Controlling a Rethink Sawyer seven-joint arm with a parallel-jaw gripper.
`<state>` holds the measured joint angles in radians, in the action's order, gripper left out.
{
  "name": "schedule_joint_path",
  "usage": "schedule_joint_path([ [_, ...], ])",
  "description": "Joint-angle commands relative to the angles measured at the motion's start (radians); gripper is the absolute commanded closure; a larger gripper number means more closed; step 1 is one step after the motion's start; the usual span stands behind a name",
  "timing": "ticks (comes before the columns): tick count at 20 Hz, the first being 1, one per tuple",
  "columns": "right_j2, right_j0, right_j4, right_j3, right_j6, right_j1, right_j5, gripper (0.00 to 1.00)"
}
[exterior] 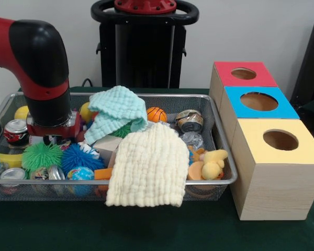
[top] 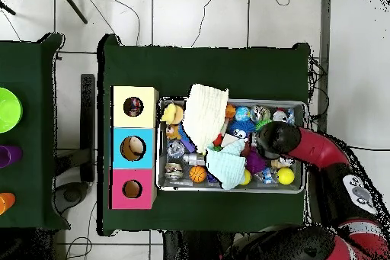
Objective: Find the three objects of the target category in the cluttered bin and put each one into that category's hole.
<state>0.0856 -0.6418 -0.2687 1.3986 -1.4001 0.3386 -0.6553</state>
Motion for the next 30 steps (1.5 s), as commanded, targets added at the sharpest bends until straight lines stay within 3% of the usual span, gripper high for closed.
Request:
schedule_joint_path([
  [1,0.024,-0.023,0.012,0.132,-0.136,-0.057,0.052,0.00],
  [12,0.020,-0.018,0.003,0.136,-0.130,-0.051,0.077,0.00],
  [13,0.020,-0.017,0.002,0.138,-0.130,-0.049,0.079,1.00],
  [30,0.015,-0.013,0.008,0.130,-0.126,-0.051,0.049,1.00],
])
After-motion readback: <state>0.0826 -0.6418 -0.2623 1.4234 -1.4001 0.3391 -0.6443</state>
